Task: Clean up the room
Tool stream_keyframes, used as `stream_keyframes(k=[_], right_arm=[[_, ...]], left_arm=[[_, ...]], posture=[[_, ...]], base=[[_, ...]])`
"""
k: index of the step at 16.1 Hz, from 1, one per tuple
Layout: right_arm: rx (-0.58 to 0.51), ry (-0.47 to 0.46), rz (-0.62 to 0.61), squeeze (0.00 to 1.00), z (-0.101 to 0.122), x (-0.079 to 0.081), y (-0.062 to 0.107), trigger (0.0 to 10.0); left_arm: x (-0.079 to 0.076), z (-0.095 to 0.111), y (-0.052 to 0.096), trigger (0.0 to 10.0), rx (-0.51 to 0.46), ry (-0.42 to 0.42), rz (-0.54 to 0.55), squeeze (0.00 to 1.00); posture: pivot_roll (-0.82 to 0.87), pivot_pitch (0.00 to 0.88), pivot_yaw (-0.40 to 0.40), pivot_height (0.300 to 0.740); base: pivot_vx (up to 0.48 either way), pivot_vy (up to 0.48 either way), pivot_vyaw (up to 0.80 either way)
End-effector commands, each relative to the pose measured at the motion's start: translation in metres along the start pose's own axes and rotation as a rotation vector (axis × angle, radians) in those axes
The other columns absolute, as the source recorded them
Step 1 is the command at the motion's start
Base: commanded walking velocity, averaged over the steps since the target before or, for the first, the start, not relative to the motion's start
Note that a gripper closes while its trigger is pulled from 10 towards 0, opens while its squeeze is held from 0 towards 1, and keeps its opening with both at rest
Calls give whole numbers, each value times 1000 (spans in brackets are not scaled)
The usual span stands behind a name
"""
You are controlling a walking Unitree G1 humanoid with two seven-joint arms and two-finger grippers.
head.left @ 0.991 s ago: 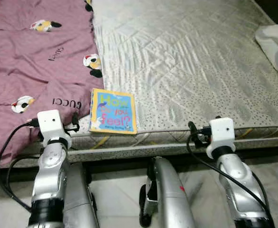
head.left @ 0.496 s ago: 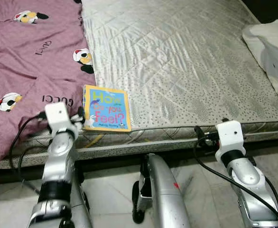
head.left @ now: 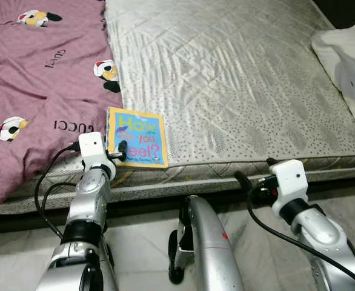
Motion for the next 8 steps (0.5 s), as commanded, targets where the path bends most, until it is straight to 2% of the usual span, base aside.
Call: stream_keyframes(k=[1, 5, 6, 8], right_arm=[[13, 6, 3, 0, 0, -3, 4, 10000], [19, 14, 13, 0, -2, -3, 2, 10000], [19, 12, 14, 0, -3, -2, 0, 10000], [17, 22, 21, 0, -5, -1, -3, 10000]], left_arm=[[-5, -9, -2, 10000, 46, 19, -41, 0], [-8, -9, -7, 10000, 75, 95, -109, 0], [-10, -12, -7, 0, 101, 132, -138, 0], [-10, -14, -9, 0, 124, 154, -143, 0]], posture=[[-203, 228, -203, 561], [-201, 232, -199, 561], [-202, 229, -198, 561], [-199, 225, -196, 561]], base=[[0, 0, 0], [0, 0, 0], [0, 0, 0], [0, 0, 0]])
Point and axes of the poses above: a point about 5 cm out from each wrist's last joint towards the gripper, its own y axis pointing back from the gripper into the wrist, its own z axis along the axis of the wrist's last joint, x = y × z, the point moved 1 cm from there along -y, pointing out of the wrist towards the gripper, and after that the axes turned 9 degrees about y, right-handed, at the moved point
